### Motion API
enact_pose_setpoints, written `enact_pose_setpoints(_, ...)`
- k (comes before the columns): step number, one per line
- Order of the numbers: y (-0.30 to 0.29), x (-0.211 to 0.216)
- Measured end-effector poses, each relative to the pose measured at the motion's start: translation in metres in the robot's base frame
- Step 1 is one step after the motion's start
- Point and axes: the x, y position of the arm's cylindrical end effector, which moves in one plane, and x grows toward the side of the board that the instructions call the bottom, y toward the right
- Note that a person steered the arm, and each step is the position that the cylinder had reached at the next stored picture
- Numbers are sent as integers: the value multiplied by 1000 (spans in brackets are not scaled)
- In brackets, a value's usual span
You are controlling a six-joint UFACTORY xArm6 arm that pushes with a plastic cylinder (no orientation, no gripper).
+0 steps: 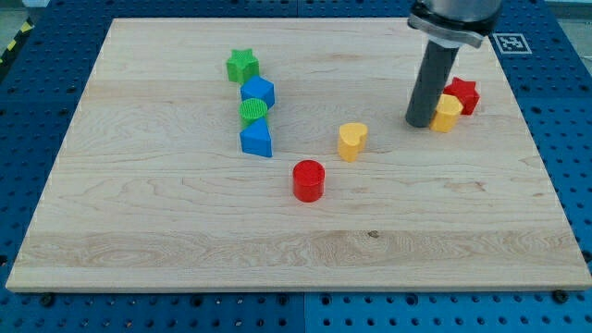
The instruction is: Slide the yellow heart right a bit
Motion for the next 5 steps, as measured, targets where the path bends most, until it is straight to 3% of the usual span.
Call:
enact_pose_setpoints(1, 25, -3)
enact_pose_setpoints(2, 5, -3)
enact_pose_setpoints(4, -124, -1)
enact_pose_setpoints(5, -159, 24)
